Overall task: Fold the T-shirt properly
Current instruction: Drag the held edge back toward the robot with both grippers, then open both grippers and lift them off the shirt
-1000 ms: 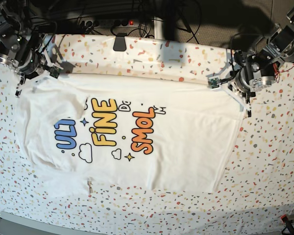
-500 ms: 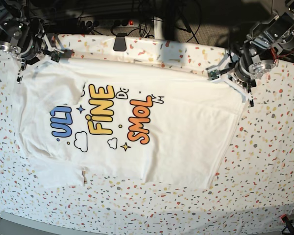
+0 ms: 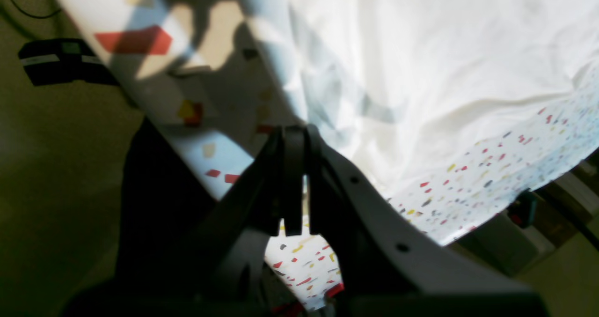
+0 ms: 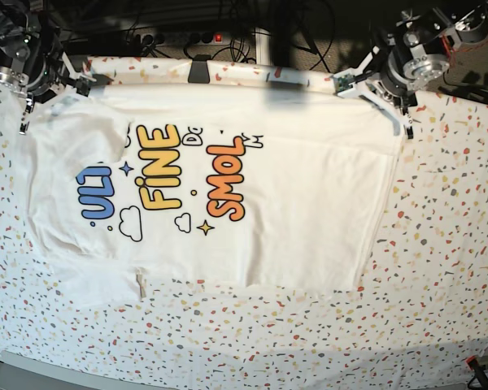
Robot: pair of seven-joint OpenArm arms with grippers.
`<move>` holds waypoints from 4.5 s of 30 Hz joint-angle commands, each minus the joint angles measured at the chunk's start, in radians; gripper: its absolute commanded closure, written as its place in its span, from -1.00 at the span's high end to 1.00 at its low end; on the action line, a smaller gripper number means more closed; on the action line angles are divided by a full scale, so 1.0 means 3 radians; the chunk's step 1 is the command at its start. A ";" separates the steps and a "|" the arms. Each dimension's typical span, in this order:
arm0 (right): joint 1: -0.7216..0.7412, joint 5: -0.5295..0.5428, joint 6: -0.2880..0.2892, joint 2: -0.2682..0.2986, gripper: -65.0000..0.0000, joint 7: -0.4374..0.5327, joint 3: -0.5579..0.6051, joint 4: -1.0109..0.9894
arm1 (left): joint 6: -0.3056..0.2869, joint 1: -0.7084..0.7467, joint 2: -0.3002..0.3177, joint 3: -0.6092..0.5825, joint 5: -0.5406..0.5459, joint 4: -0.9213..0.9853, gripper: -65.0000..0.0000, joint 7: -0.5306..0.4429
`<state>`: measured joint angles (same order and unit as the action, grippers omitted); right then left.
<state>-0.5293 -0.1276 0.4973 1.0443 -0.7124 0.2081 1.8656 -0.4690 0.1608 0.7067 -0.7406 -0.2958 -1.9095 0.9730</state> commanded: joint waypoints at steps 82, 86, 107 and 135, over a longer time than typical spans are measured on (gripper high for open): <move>-0.0118 0.0090 -0.0025 0.0111 -0.30 -0.0125 -0.0038 0.0097 | 0.0034 0.0229 0.0038 -0.0003 -0.0187 -0.0062 -0.84 0.0248; -0.0118 0.0090 -0.0025 0.0112 -0.30 -0.0125 -0.0038 0.0097 | 0.0034 0.0229 0.0038 -0.0003 -0.0454 -0.0072 -0.84 0.0251; -0.0118 0.0093 -0.0027 0.0111 -0.30 -0.0122 -0.0038 0.0097 | 0.0045 0.0229 0.0038 -0.0001 -0.0497 -0.0941 -0.84 0.0121; -0.0099 0.0278 -0.0206 0.0111 0.02 -0.0270 -0.0039 0.0819 | 0.1165 0.0220 0.0037 -0.0003 -0.0496 -0.0941 -0.30 -0.0037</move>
<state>-0.5648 -0.0406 0.4416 1.0580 -0.7910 0.2081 2.0972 -0.1310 0.2321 0.7067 -0.7460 -0.4290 -2.1742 0.9653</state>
